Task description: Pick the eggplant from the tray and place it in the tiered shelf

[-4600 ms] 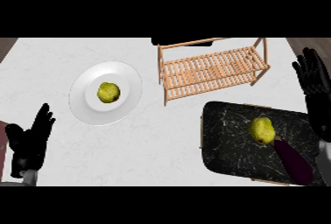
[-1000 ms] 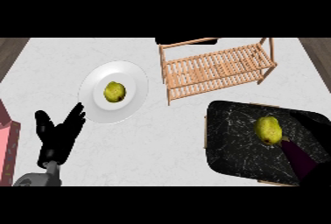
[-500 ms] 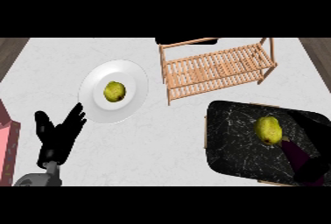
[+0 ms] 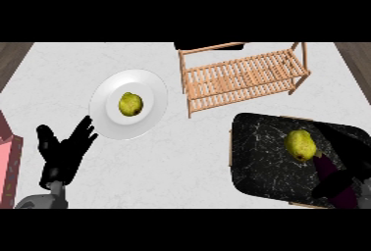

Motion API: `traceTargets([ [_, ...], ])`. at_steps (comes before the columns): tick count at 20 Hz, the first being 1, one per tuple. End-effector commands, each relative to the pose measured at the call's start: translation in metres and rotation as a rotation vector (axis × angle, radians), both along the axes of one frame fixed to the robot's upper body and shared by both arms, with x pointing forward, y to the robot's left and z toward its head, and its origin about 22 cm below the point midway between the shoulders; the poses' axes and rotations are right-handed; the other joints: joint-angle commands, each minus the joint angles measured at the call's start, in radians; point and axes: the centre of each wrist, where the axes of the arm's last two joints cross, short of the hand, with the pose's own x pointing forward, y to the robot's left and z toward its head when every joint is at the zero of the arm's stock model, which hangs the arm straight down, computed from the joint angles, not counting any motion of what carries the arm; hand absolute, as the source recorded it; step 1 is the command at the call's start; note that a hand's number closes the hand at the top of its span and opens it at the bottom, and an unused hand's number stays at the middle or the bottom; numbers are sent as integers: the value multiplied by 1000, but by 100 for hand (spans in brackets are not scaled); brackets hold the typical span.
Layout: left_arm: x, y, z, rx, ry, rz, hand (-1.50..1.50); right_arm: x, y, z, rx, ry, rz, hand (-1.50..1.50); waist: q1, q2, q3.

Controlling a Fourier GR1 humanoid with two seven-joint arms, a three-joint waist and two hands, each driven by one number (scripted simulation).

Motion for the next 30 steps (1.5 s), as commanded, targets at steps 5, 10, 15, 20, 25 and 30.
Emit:
traceTargets([
  [5,1,1,-1,-13,23,-7,0,-15,6,-28,-148,261,283,150,10,7,-3],
  [10,7,-8,3,-21,39,14,0,-13,12,-28,47,135,227,150,-3,5,-3],
  [15,16,-4,-9,0,39,7,0,-15,18,-24,124,39,266,150,-10,7,-3],
  [20,-8,2,-6,0,32,0,0,-26,131,-11,252,-74,474,150,7,2,-4],
  [25,-4,5,2,8,18,11,0,-37,211,26,461,-208,522,150,1,0,-4],
  [30,1,6,2,9,41,22,0,-56,209,110,478,-466,513,150,-15,-1,-5],
])
